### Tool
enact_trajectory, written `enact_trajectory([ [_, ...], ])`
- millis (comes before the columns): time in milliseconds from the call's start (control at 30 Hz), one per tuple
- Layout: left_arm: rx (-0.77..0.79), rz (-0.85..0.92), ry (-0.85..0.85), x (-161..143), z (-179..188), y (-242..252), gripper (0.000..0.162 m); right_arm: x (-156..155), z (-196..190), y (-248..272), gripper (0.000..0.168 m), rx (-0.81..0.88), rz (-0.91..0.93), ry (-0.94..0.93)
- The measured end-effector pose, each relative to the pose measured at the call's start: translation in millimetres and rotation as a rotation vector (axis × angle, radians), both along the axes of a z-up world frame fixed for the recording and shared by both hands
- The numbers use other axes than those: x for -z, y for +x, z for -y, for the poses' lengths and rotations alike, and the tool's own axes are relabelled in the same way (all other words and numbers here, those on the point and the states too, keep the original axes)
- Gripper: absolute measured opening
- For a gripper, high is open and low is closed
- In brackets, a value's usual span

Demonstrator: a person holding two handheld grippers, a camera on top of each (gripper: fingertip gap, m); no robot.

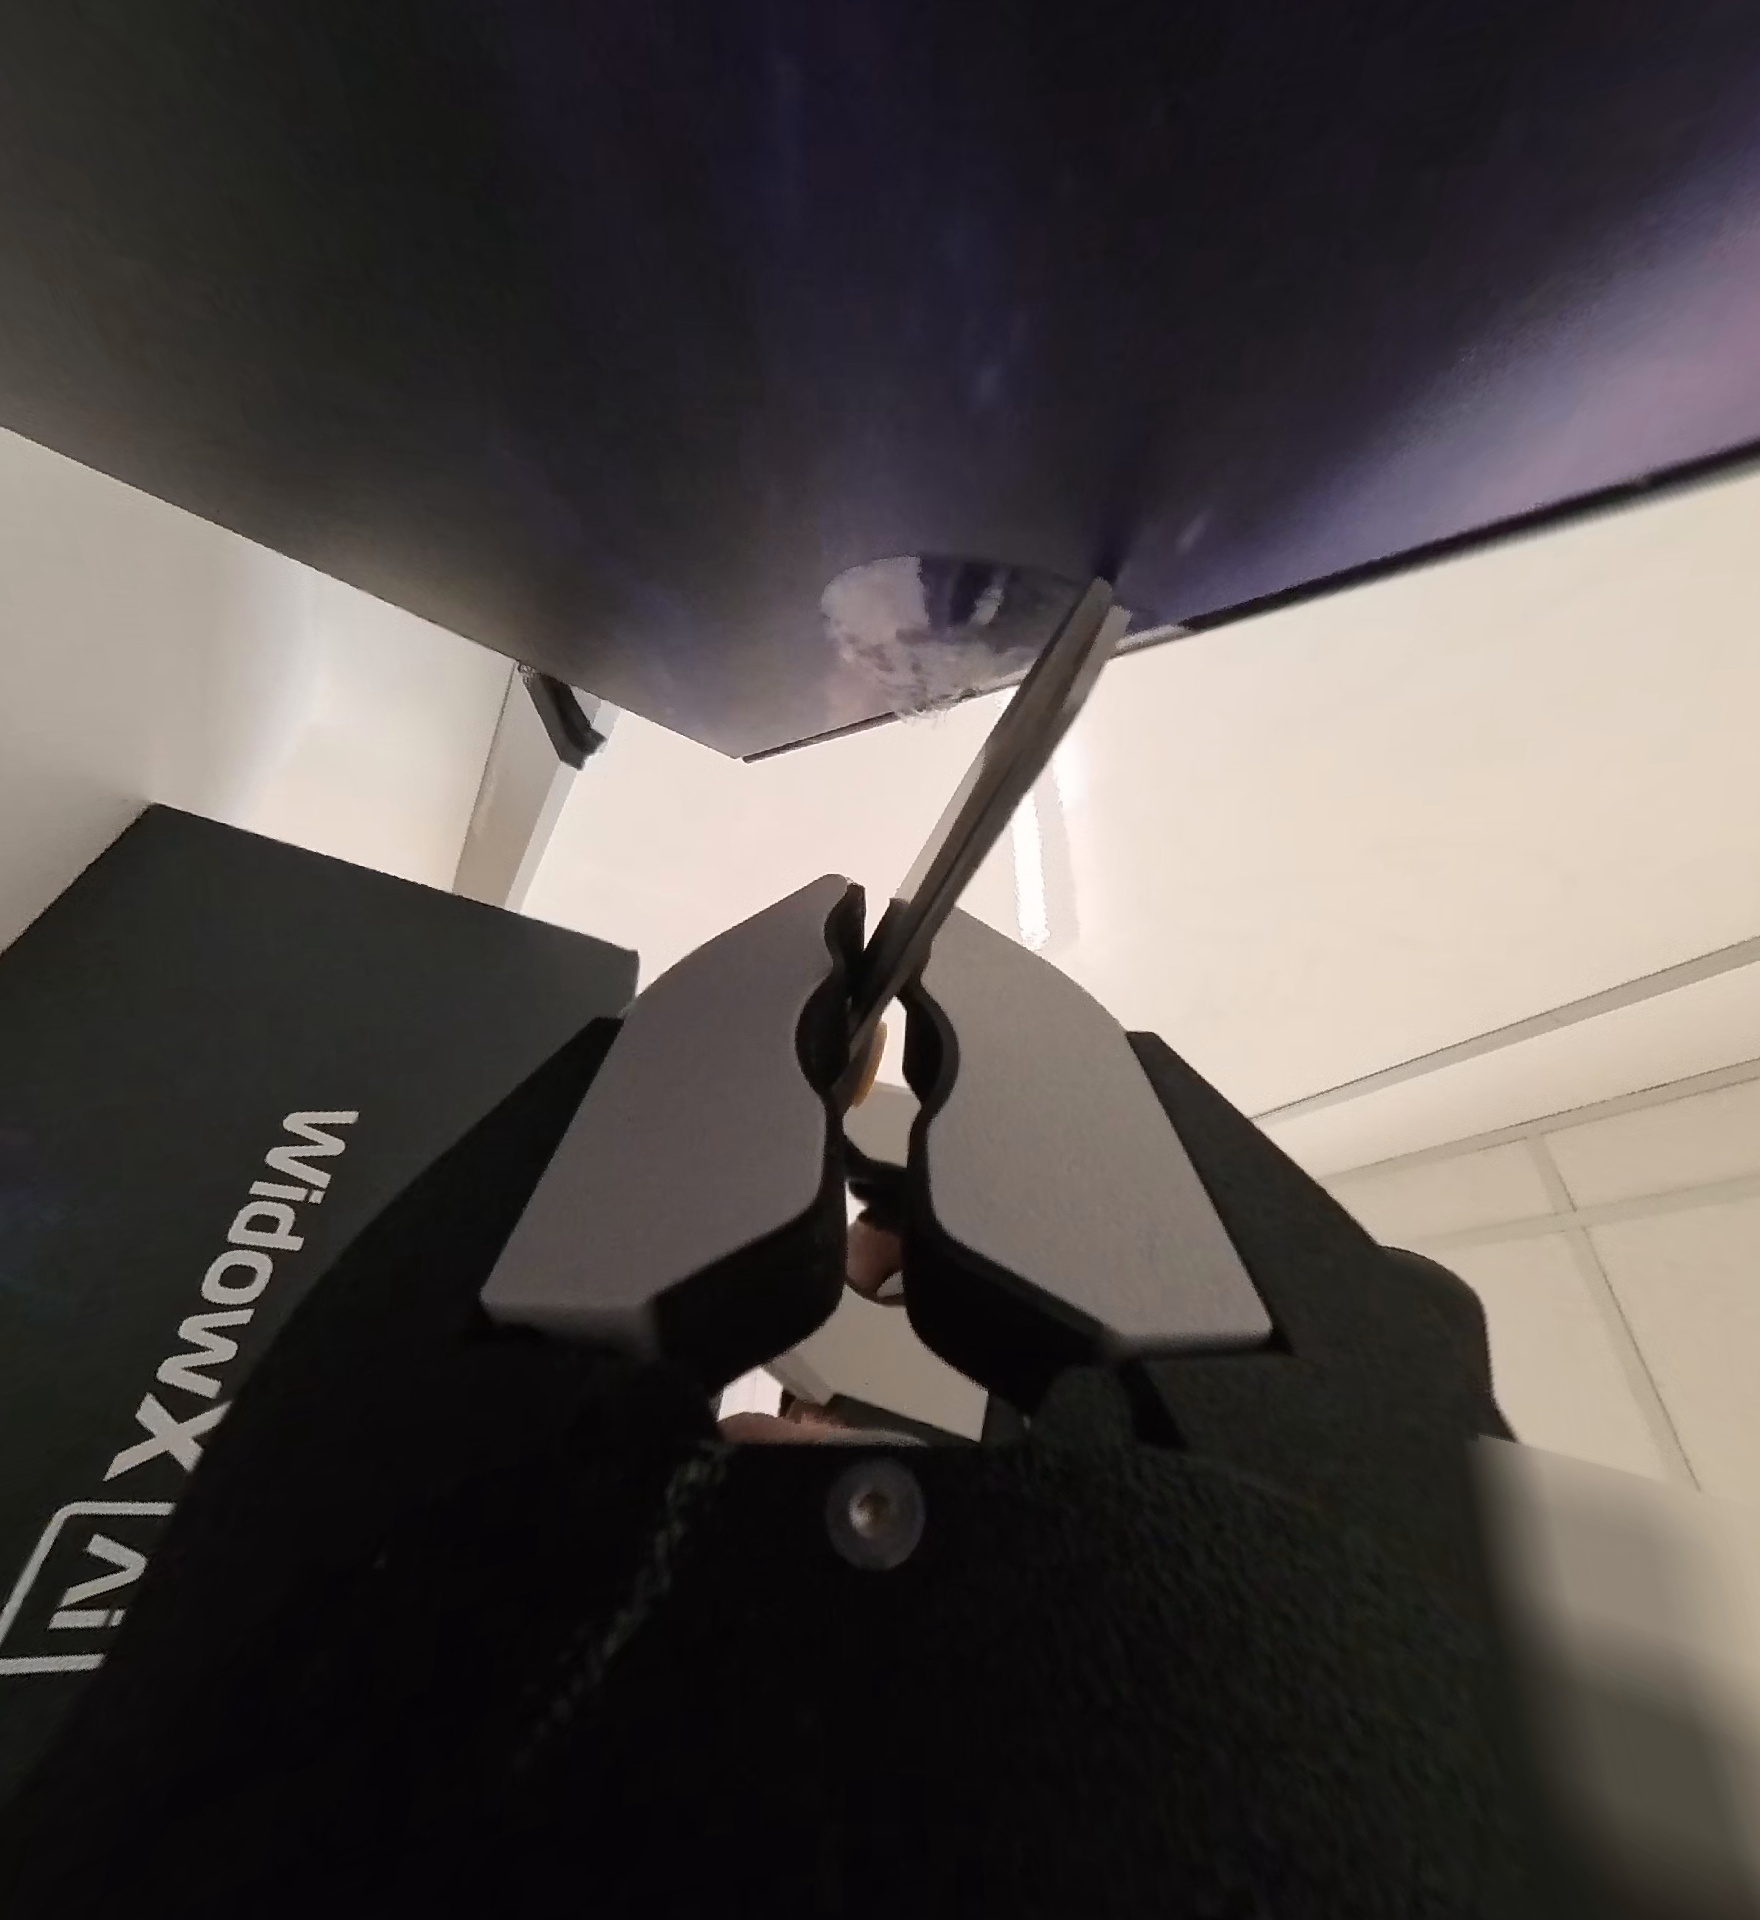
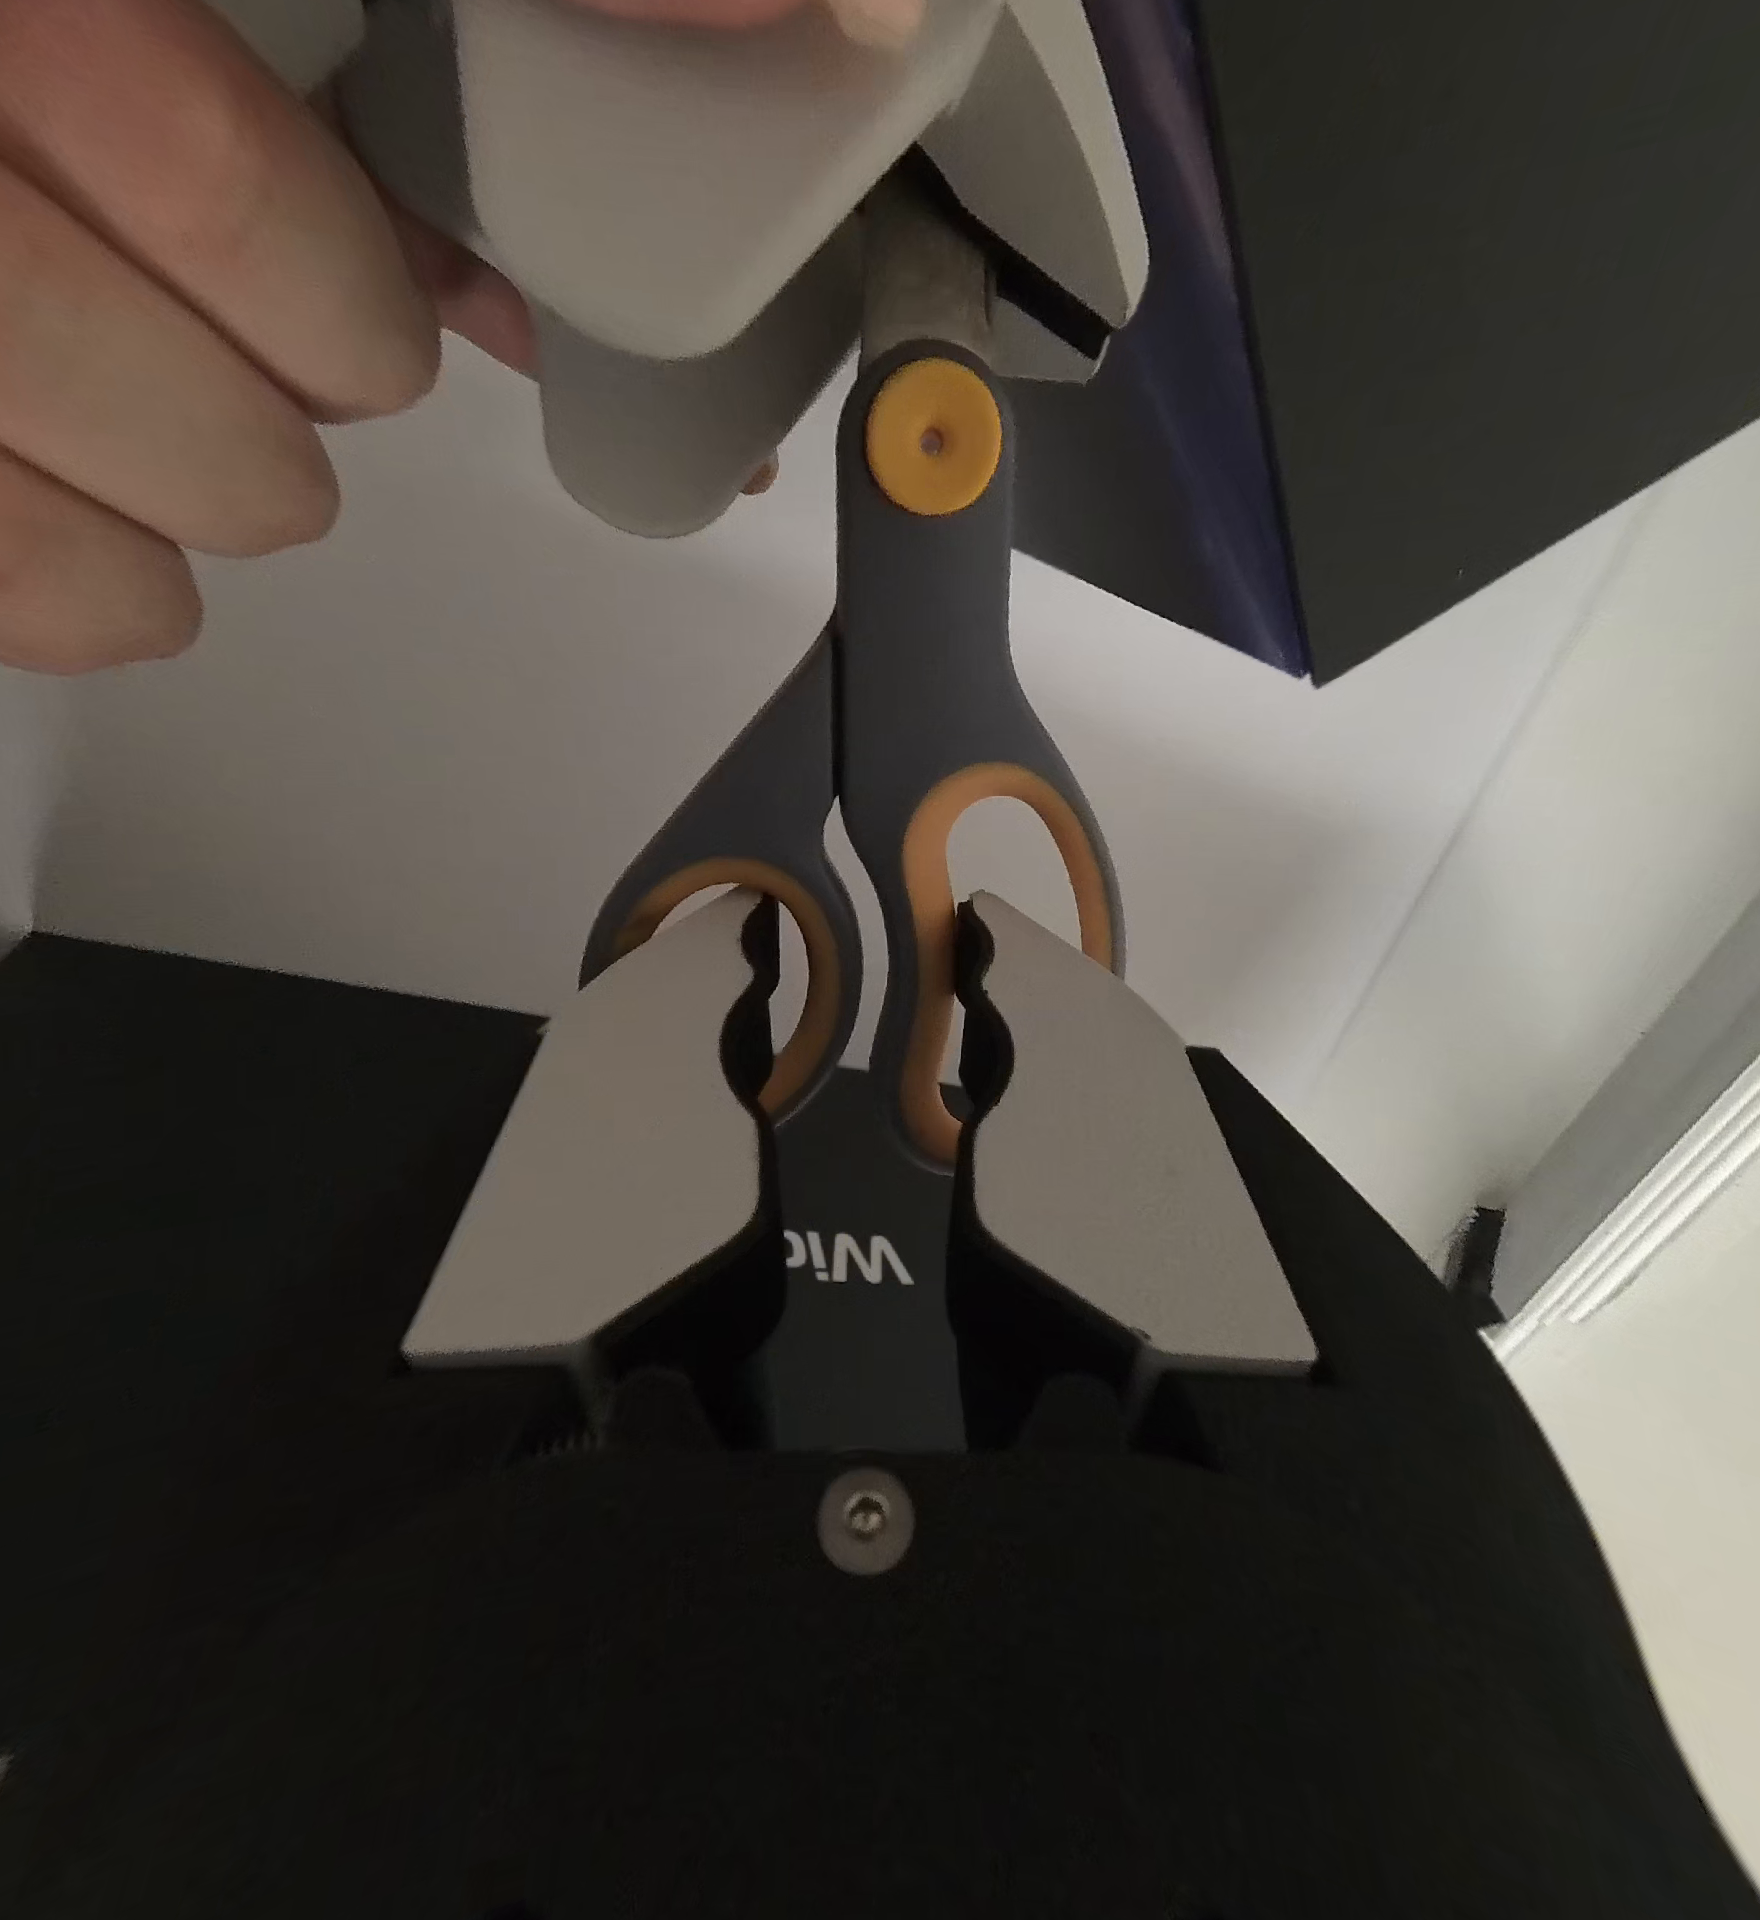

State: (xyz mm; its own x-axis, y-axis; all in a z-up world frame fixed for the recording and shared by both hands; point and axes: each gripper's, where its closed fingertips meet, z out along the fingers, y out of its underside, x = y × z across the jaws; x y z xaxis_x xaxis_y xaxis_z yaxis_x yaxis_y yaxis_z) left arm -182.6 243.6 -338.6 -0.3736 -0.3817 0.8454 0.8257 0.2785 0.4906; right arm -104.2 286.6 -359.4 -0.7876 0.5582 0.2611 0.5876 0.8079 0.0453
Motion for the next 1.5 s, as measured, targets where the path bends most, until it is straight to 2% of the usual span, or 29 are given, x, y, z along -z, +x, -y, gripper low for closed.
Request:
enact_trajectory([
  [133, 0.001, -0.019, -0.003, -3, 0, 2, 0.002, 0, 3, 3, 0.031, 0.022, -0.027, -0.061],
  [167, 0.009, -0.031, -0.016, 5, 4, 7, 0.002, 0, 3, 5, 0.031, 0.037, -0.031, -0.078],
  [367, 0.040, -0.093, -0.099, 11, 0, 29, 0.001, 4, 3, 25, 0.032, 0.121, -0.052, -0.176],
  [600, 0.108, -0.240, -0.201, 5, 3, 52, 0.001, 0, 5, 44, 0.033, 0.241, -0.089, -0.293],
  [933, 0.178, -0.508, -0.354, -9, 24, 64, 0.002, -34, 23, 48, 0.028, 0.368, -0.251, -0.501],
  [1100, 0.254, -0.599, -0.458, 4, 36, 72, 0.002, -39, 31, 58, 0.027, 0.443, -0.288, -0.605],
  [1233, 0.309, -0.721, -0.615, 20, 47, 79, 0.002, -41, 38, 67, 0.026, 0.504, -0.317, -0.688],
  [1500, 0.402, -0.839, -0.758, 40, 66, 96, 0.002, -46, 62, 75, 0.027, 0.596, -0.327, -0.956],
])
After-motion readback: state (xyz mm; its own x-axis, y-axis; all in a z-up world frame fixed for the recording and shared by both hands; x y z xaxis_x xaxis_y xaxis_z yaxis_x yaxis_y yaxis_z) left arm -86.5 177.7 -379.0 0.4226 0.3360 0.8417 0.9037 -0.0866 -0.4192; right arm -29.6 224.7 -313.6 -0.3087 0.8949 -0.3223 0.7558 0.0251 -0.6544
